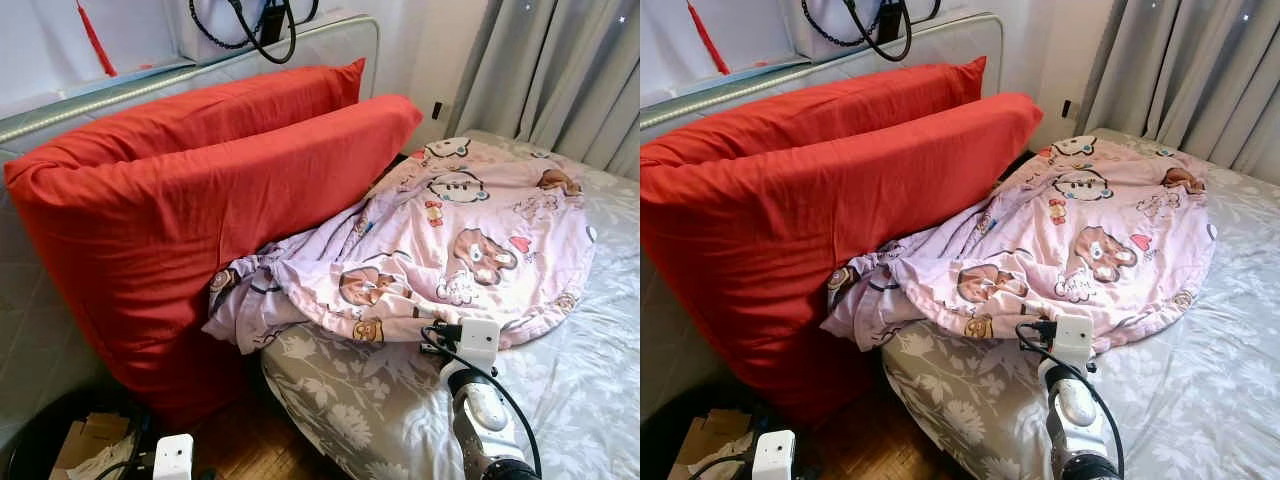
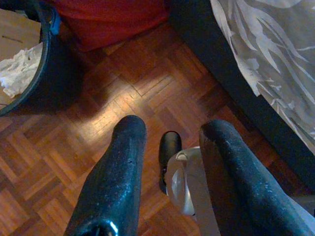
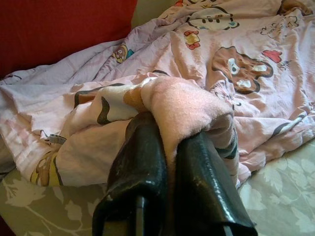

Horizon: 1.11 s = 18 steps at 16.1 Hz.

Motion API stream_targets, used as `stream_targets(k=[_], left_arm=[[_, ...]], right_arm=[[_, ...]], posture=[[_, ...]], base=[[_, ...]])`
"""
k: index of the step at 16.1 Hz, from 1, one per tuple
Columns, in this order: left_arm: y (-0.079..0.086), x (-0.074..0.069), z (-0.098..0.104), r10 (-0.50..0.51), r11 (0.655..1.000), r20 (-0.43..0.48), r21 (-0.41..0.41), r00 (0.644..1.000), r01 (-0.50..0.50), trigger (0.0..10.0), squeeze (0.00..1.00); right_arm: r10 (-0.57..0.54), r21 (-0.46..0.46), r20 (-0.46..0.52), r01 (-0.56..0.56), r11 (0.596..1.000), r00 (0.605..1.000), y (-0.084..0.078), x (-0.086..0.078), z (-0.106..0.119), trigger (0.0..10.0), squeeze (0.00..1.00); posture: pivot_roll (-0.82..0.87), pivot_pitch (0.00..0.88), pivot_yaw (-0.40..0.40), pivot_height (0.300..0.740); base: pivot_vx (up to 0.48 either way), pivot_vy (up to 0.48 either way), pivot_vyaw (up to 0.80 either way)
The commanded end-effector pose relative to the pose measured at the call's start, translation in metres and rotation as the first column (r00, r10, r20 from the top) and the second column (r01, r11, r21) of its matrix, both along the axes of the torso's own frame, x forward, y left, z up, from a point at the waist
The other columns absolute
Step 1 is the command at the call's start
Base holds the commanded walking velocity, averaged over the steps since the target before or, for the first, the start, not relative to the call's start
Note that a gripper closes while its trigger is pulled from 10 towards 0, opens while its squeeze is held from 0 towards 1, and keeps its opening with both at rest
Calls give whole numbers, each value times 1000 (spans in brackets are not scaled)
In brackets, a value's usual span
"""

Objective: Clean up the room

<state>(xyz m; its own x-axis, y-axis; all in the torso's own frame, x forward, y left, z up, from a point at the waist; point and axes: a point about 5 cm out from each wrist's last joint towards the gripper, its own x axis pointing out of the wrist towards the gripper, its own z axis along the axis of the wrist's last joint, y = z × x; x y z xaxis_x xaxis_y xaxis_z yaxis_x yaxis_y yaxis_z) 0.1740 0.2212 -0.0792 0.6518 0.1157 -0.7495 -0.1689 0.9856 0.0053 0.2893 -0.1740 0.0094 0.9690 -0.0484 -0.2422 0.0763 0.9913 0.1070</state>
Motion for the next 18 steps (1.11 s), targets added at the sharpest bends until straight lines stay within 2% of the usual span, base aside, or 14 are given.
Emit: stream_targets(k=[1, 18], left_arm=[[-2, -7, -4, -8, 1000, -25, -6, 1000, 7, 10000, 0], [-3, -8, -4, -8, 1000, -19, -16, 1000, 8, 10000, 0]], right_arm=[[1, -13, 33, -1, 1000, 999, -2, 5, 7, 10000, 0], [-1, -10, 36, 2, 1000, 999, -2, 3, 6, 10000, 0]], posture=[[78, 0, -38, 740], [78, 0, -37, 740]], base=[[0, 0, 0], [-14, 0, 0]])
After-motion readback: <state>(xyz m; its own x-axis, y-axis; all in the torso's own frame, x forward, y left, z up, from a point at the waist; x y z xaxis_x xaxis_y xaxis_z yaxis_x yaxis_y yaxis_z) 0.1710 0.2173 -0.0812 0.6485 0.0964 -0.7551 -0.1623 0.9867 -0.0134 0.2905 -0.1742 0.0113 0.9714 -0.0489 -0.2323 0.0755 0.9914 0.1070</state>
